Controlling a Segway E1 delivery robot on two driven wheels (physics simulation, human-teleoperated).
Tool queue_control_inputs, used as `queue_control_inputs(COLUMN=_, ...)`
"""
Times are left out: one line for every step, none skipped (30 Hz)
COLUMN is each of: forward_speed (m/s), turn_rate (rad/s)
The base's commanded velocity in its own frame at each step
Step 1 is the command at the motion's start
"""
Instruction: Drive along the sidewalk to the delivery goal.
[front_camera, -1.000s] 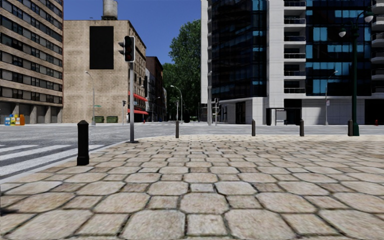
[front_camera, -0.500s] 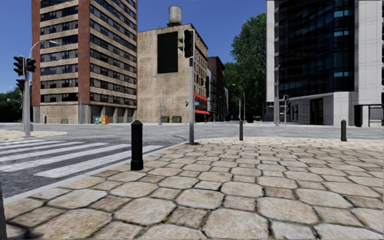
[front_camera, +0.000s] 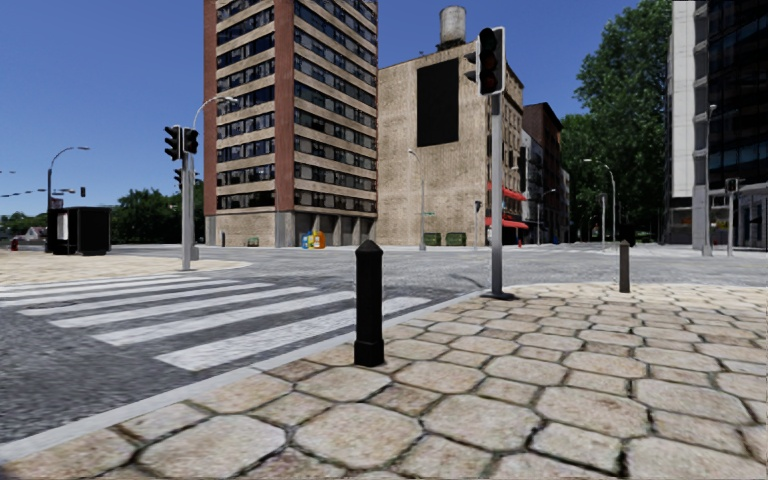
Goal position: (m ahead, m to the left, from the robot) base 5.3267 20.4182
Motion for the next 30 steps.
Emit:
queue_control_inputs(forward_speed=1.39, turn_rate=0.00)
queue_control_inputs(forward_speed=1.39, turn_rate=0.00)
queue_control_inputs(forward_speed=1.41, turn_rate=0.00)
queue_control_inputs(forward_speed=1.42, turn_rate=0.00)
queue_control_inputs(forward_speed=1.42, turn_rate=0.00)
queue_control_inputs(forward_speed=1.42, turn_rate=0.00)
queue_control_inputs(forward_speed=1.42, turn_rate=-0.14)
queue_control_inputs(forward_speed=1.36, turn_rate=-0.38)
queue_control_inputs(forward_speed=1.29, turn_rate=-0.60)
queue_control_inputs(forward_speed=1.20, turn_rate=-0.77)
queue_control_inputs(forward_speed=1.20, turn_rate=-0.77)
queue_control_inputs(forward_speed=1.12, turn_rate=-0.83)
queue_control_inputs(forward_speed=1.11, turn_rate=-0.85)
queue_control_inputs(forward_speed=1.10, turn_rate=-0.85)
queue_control_inputs(forward_speed=1.10, turn_rate=-0.85)
queue_control_inputs(forward_speed=1.10, turn_rate=-0.86)
queue_control_inputs(forward_speed=1.10, turn_rate=-0.86)
queue_control_inputs(forward_speed=1.10, turn_rate=-0.86)
queue_control_inputs(forward_speed=1.10, turn_rate=-0.86)
queue_control_inputs(forward_speed=1.10, turn_rate=-0.86)
queue_control_inputs(forward_speed=1.10, turn_rate=-0.86)
queue_control_inputs(forward_speed=1.10, turn_rate=-0.86)
queue_control_inputs(forward_speed=1.10, turn_rate=-0.86)
queue_control_inputs(forward_speed=1.10, turn_rate=-0.86)
queue_control_inputs(forward_speed=1.10, turn_rate=-0.86)
queue_control_inputs(forward_speed=1.09, turn_rate=-0.82)
queue_control_inputs(forward_speed=1.09, turn_rate=-0.25)
queue_control_inputs(forward_speed=1.09, turn_rate=0.00)
queue_control_inputs(forward_speed=1.09, turn_rate=0.00)
queue_control_inputs(forward_speed=1.09, turn_rate=0.00)
